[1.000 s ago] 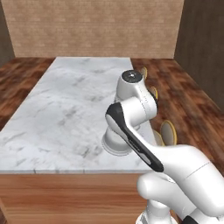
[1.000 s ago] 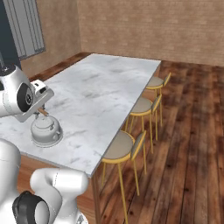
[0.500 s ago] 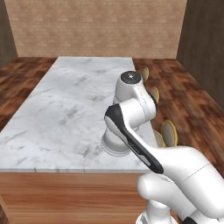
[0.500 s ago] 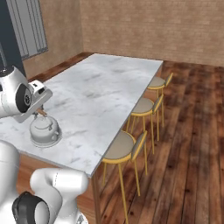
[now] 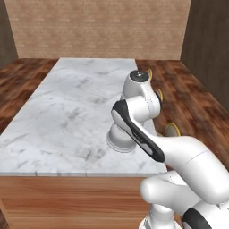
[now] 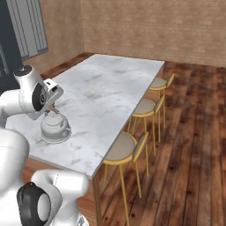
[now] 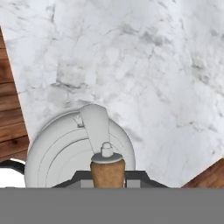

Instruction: The kettle is done boiling. Turn off the stove, then wait for 300 timesteps before moving the kettle to the dining table.

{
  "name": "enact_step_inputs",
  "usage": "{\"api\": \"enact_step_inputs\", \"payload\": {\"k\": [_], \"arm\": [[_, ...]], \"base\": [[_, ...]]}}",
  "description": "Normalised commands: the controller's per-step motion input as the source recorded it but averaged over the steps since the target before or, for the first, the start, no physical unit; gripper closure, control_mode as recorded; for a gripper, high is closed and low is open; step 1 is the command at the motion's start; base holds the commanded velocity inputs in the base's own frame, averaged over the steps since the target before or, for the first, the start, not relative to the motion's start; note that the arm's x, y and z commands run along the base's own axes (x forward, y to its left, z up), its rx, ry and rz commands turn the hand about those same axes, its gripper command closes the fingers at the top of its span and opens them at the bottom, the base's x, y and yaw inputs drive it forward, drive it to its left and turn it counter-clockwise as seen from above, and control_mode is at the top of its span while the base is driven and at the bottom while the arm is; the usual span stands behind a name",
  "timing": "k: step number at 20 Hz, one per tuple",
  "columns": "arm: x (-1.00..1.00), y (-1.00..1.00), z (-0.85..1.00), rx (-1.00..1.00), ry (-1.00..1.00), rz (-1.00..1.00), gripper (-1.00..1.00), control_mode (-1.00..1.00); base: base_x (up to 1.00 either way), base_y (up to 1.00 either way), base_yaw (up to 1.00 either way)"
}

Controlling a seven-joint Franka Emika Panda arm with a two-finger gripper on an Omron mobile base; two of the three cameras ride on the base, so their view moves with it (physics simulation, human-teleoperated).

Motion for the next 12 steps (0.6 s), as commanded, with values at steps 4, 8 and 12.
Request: {"api": "enact_step_inputs", "payload": {"k": [4, 8, 12], "arm": [[0.44, -0.17, -0.05, 0.01, 0.0, 0.02, 1.0, -1.0], [0.38, -0.1, -0.04, 0.0, 0.0, 0.0, 1.0, -1.0], [0.41, -0.11, -0.08, 0.0, 0.0, 0.0, 1.0, -1.0]], "base": [[0.0, 0.0, 0.0], [0.0, 0.0, 0.0], [0.0, 0.0, 0.0]]}}
